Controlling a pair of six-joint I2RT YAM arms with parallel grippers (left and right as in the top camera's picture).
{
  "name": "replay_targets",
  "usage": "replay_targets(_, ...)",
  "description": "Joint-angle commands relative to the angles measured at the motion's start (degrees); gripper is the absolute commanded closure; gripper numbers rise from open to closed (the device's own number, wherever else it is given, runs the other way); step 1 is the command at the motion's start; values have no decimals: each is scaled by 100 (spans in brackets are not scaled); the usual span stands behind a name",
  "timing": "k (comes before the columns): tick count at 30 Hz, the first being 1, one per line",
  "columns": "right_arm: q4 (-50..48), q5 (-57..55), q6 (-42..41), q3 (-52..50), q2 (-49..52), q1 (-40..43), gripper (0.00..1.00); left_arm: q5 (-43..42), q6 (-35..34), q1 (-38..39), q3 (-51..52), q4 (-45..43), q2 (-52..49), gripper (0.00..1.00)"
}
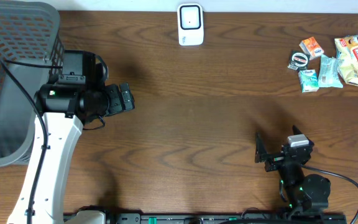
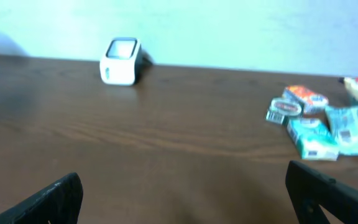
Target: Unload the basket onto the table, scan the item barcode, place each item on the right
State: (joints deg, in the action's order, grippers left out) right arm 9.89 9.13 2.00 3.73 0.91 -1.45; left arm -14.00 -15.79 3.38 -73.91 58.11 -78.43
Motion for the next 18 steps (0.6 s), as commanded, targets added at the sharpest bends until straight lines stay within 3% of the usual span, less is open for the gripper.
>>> replay_targets(1, -632, 2, 140, -205, -61, 42, 1, 37, 55, -31, -20, 11, 0, 2)
replay_targets(2, -1237, -20, 195, -343, -61, 44, 1, 37, 55, -31, -20, 11, 0, 2)
replay_targets(7, -1670, 4, 264, -341, -61, 79, 1, 37, 55, -31, -20, 11, 0, 2)
replay_targets(18, -621, -52, 280, -341, -61, 197, 1, 37, 55, -31, -20, 11, 0, 2)
